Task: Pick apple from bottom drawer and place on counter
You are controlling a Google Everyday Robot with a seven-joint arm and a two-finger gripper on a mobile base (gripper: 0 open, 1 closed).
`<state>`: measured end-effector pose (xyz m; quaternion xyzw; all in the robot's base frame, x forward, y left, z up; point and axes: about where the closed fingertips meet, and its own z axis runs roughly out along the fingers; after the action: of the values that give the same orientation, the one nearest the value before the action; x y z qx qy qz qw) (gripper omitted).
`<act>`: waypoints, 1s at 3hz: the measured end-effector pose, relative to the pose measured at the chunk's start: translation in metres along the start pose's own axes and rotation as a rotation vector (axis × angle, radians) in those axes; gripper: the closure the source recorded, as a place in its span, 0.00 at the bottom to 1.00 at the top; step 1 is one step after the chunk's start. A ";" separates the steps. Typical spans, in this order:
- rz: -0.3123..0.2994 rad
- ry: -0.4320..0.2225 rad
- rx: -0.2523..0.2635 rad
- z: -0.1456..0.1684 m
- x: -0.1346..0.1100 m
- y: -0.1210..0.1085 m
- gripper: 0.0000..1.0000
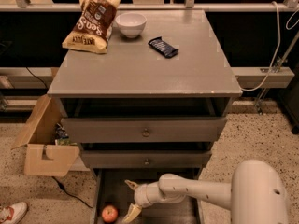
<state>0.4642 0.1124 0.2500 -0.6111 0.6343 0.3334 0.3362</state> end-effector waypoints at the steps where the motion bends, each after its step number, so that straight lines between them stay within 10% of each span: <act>1: -0.038 -0.026 -0.024 0.042 0.011 -0.008 0.00; 3: -0.086 -0.032 -0.014 0.106 0.029 -0.008 0.00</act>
Offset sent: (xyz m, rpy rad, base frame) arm 0.0192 0.0808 -0.0892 0.0361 -0.0951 0.0663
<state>0.4734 0.1844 0.1677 -0.6349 0.5996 0.3327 0.3560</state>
